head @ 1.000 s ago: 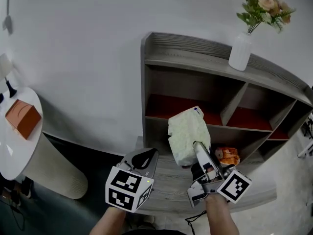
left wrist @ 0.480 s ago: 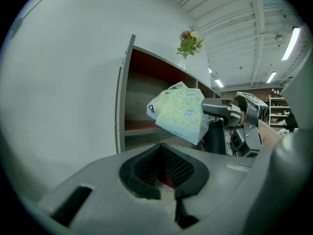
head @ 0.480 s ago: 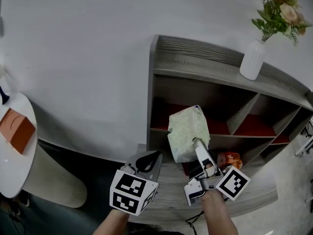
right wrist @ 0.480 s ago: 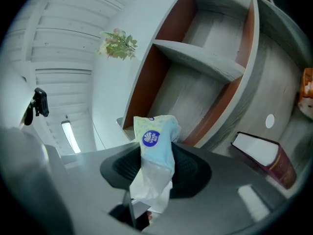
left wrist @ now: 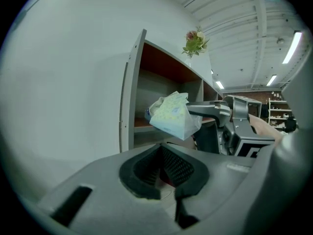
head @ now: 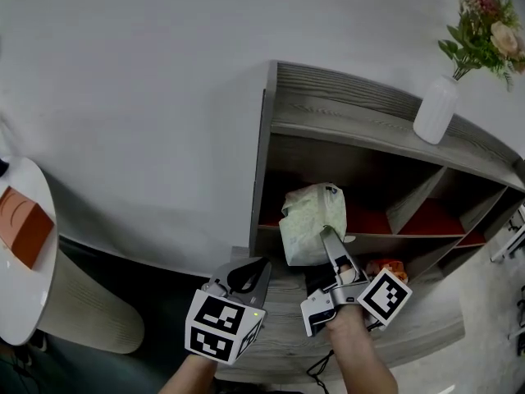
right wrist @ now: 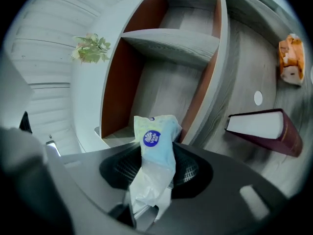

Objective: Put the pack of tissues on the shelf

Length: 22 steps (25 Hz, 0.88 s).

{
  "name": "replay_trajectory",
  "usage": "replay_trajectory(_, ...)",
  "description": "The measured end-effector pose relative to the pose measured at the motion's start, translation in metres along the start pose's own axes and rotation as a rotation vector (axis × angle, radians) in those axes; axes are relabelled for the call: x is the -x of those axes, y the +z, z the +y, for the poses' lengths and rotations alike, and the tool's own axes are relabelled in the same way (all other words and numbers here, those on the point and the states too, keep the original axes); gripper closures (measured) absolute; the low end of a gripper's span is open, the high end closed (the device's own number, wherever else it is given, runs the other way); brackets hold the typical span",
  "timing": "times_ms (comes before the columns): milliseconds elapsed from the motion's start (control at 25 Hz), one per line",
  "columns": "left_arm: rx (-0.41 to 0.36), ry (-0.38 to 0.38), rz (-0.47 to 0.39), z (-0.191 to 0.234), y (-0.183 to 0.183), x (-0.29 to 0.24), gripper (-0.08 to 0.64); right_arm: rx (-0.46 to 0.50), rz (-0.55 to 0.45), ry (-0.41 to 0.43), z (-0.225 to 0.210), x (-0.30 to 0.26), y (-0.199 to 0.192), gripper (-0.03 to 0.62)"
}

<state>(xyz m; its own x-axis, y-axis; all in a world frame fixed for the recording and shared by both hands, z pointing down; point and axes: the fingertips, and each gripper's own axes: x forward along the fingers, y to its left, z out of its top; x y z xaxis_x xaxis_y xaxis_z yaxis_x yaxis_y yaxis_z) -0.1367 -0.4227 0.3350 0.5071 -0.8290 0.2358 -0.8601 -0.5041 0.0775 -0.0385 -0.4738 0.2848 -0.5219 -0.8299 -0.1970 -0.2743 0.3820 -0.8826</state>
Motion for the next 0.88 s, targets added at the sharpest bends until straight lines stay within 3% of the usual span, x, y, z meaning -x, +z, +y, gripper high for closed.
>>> replay_trajectory(280,0.012,0.009,-0.003,0.011,-0.003,-0.004,0.563,0.024,-0.055,-0.028,-0.002,-0.017,-0.003,0.44)
replay_trajectory(520,0.014,0.019,0.001,0.016,-0.004,-0.005,0.562,0.12,-0.065,-0.038,0.005,-0.029,-0.008,0.437)
replay_trajectory(720,0.007,0.026,0.001,0.02,-0.006,-0.004,0.561,0.353,-0.052,-0.125,0.002,-0.023,-0.01,0.397)
replay_trajectory(880,0.005,0.019,0.002,0.021,-0.007,-0.007,0.562,0.466,-0.031,-0.106,0.008,-0.025,-0.014,0.356)
